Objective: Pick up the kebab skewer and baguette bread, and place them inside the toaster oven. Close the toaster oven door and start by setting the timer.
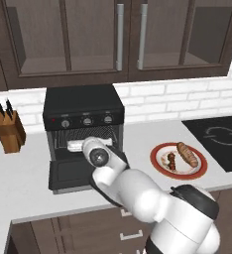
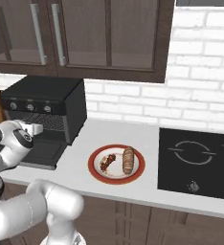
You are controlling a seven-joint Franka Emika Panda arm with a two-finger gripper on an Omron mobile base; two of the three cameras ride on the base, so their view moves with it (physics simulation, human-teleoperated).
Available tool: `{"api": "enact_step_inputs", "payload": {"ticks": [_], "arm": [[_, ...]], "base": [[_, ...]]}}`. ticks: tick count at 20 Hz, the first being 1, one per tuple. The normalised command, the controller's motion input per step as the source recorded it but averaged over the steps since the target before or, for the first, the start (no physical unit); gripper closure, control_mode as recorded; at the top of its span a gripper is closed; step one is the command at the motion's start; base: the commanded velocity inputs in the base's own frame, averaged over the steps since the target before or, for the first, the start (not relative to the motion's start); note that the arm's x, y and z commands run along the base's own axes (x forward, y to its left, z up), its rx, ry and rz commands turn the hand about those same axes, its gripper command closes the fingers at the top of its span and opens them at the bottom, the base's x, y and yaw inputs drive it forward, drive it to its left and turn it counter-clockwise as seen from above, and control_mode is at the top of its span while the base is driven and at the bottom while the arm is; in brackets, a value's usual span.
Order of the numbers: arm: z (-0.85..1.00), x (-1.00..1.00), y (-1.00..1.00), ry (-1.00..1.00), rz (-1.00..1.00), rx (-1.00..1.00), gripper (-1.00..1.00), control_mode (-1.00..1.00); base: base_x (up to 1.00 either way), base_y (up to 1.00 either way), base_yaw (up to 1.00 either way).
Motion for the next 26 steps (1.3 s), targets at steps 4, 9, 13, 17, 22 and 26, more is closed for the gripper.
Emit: {"api": "enact_step_inputs", "payload": {"ticks": [4, 9, 13, 17, 22, 26], "arm": [[0.00, 0.44, 0.23, 0.00, 0.00, 0.04, -1.00, -1.00], [-0.25, 0.36, 0.10, 0.00, 0.00, 0.01, -1.00, -1.00], [-0.20, 0.34, 0.02, 0.01, 0.00, 0.00, -1.00, -1.00], [-0.06, 0.28, 0.00, 0.03, 0.00, 0.00, -1.00, -1.00], [-0.14, 0.13, 0.04, 0.13, 0.00, 0.00, -1.00, -1.00], [-0.02, 0.27, 0.09, 0.12, 0.00, -0.03, -1.00, -1.00]], "base": [[0.00, 0.00, 0.00], [0.00, 0.00, 0.00], [0.00, 0.00, 0.00], [0.00, 0.00, 0.00], [0.00, 0.00, 0.00], [0.00, 0.00, 0.00]]}}
